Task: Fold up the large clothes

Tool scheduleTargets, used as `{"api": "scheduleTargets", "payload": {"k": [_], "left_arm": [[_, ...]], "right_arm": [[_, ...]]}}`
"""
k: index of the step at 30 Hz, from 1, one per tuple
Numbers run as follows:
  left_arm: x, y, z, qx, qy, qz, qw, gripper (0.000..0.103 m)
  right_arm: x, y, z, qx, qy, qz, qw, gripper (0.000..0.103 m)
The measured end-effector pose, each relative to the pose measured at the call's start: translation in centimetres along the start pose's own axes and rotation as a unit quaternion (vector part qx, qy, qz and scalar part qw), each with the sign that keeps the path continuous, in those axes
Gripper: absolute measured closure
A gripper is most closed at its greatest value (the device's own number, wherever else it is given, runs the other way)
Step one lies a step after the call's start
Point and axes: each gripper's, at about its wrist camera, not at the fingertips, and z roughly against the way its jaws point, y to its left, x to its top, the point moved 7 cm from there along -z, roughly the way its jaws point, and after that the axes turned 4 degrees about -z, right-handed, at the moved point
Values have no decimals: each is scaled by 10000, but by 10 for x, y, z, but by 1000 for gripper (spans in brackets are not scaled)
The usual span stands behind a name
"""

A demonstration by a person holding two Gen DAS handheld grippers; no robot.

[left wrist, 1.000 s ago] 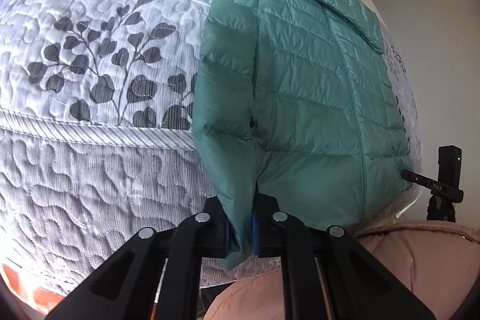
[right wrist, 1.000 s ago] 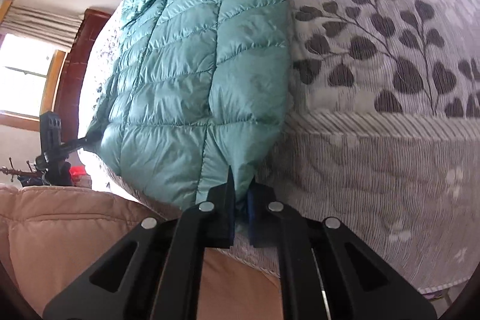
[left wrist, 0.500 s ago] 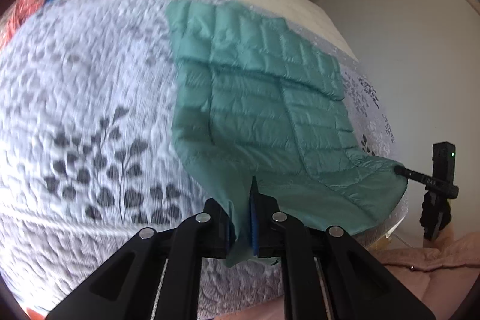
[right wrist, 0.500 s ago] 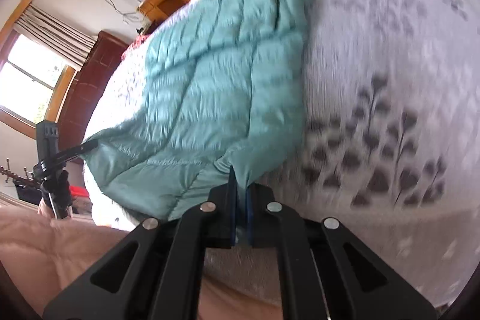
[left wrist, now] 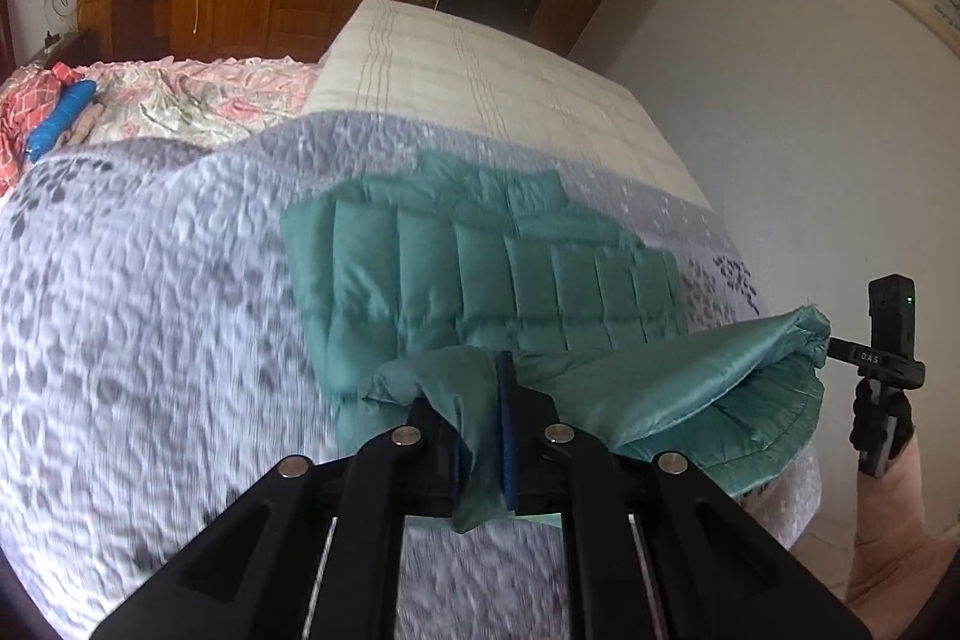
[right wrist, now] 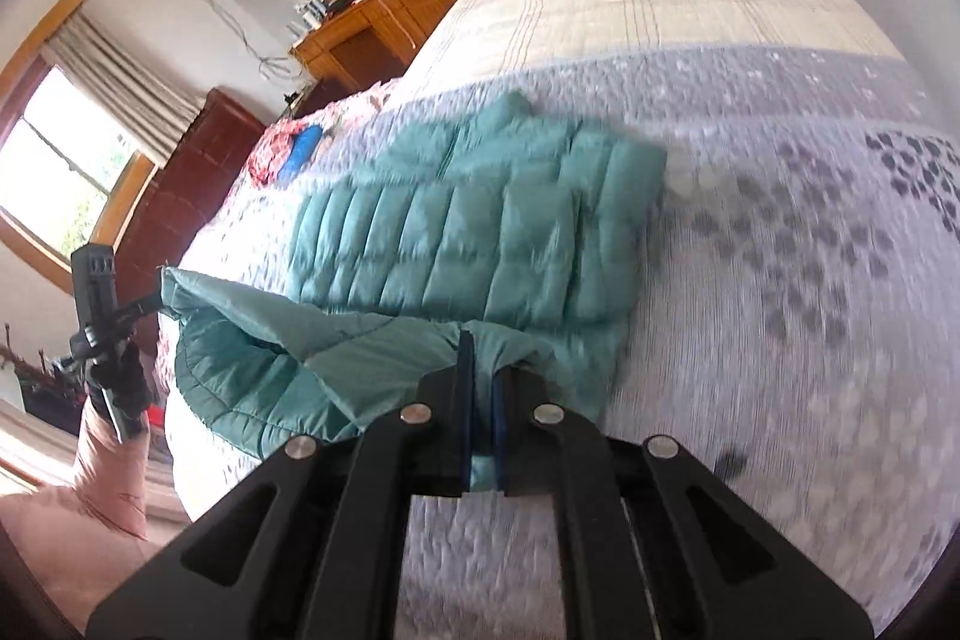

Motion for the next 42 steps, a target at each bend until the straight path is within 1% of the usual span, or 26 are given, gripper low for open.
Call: {"api": "scheduleTargets", "payload": {"k": [2, 5, 11, 13, 18, 24, 25, 27, 30, 31, 32, 33, 34, 35, 36, 38, 39, 41, 42], "left_arm": [[24, 7, -14, 8, -37, 45, 10000, 94], [51, 20, -36, 23, -6, 145, 9999, 94], [85, 49, -90, 84, 260, 361, 9990, 94], [92, 60, -111, 113, 384, 456, 9982, 94], [99, 85, -154, 117, 670, 752, 9948, 94], [103, 101, -182, 13, 806, 1018, 9915, 93], [103, 103, -185, 3, 841, 1053, 9909, 91], [106, 107, -188, -53, 884, 1127, 9897, 90], [109, 112, -188, -235, 992, 1356, 9855, 88], [111, 114, -185, -338, 985, 1458, 9838, 87], [113, 114, -181, -424, 934, 1506, 9833, 85], [115, 114, -176, -499, 880, 1523, 9831, 84], [116, 113, -171, -566, 836, 1528, 9831, 82], [117, 113, -168, -596, 798, 1521, 9833, 80], [117, 112, -165, -586, 761, 1496, 9841, 79], [116, 111, -155, -540, 697, 1443, 9856, 72], [115, 111, -150, -556, 652, 1440, 9859, 70], [115, 115, -139, -583, 484, 1529, 9853, 61], [115, 119, -133, -590, 392, 1603, 9845, 60]], "right_arm": [[24, -6, -12, -4, 22, -85, 10000, 100], [52, -16, -28, 9, 63, -205, 9998, 100], [95, -38, -69, -28, 218, -414, 9989, 100], [107, -44, -86, -21, 306, -491, 9983, 100], [129, -62, -122, -72, 492, -703, 9963, 100], [142, -77, -149, -112, 600, -914, 9939, 99], [143, -79, -151, -112, 611, -951, 9935, 98], [146, -85, -155, -143, 632, -1068, 9922, 95], [150, -91, -153, -23, 555, -1258, 9905, 87], [150, -92, -151, 0, 531, -1284, 9903, 81], [150, -93, -148, 13, 473, -1303, 9903, 78], [151, -95, -143, -32, 391, -1295, 9908, 68], [152, -98, -136, -121, 254, -1263, 9916, 54], [152, -99, -131, -153, 175, -1251, 9919, 51], [152, -100, -127, -109, 141, -1267, 9918, 51], [149, -100, -120, -3, 142, -1271, 9918, 55], [146, -100, -117, -8, 144, -1230, 9923, 55], [136, -99, -115, -54, 185, -1133, 9934, 55], [131, -97, -114, -37, 212, -1106, 9936, 55]]}}
